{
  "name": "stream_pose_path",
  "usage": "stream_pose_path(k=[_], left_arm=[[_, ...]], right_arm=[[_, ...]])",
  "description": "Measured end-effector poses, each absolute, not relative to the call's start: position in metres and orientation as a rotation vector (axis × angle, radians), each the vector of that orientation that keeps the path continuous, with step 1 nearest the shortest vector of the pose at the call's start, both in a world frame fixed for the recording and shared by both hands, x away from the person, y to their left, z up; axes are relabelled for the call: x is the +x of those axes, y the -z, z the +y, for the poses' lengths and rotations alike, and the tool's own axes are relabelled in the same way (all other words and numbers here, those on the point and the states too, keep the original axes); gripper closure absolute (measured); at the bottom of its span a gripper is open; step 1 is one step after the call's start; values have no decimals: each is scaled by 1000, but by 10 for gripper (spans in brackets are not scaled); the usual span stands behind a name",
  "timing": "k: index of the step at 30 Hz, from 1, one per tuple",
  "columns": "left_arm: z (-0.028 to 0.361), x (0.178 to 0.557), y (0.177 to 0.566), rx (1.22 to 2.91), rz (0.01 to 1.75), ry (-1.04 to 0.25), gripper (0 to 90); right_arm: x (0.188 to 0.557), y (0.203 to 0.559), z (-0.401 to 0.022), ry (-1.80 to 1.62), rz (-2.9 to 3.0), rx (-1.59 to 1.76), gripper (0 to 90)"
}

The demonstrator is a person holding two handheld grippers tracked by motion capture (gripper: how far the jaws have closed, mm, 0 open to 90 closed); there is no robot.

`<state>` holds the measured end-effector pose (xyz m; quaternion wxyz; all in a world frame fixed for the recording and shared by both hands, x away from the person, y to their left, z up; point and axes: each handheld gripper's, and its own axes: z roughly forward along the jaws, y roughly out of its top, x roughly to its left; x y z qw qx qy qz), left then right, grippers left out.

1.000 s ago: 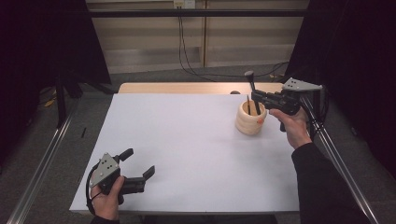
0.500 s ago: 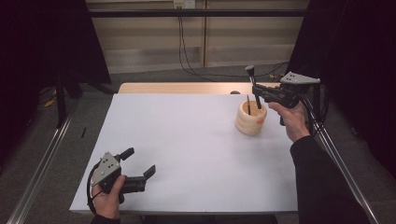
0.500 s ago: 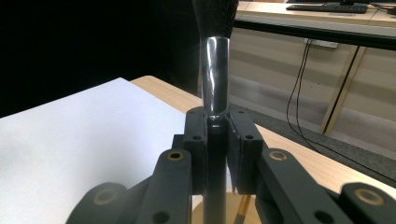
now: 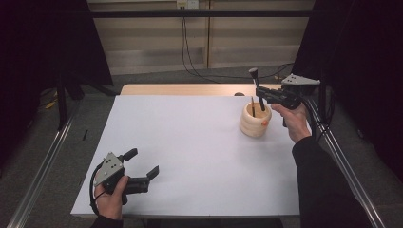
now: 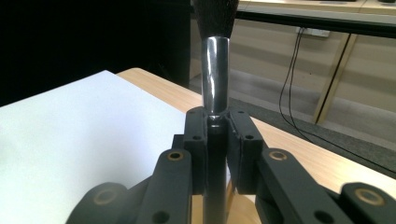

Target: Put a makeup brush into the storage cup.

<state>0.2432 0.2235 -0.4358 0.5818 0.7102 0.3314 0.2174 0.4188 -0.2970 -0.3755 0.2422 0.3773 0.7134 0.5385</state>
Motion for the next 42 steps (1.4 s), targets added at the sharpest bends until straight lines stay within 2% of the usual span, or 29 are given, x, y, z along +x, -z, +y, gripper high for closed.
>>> stream_pose_path(k=[42], left_arm=[[224, 239, 435, 1669, 763, -508, 19]], right_arm=[[416, 417, -290, -1414, 2011, 1103, 793]])
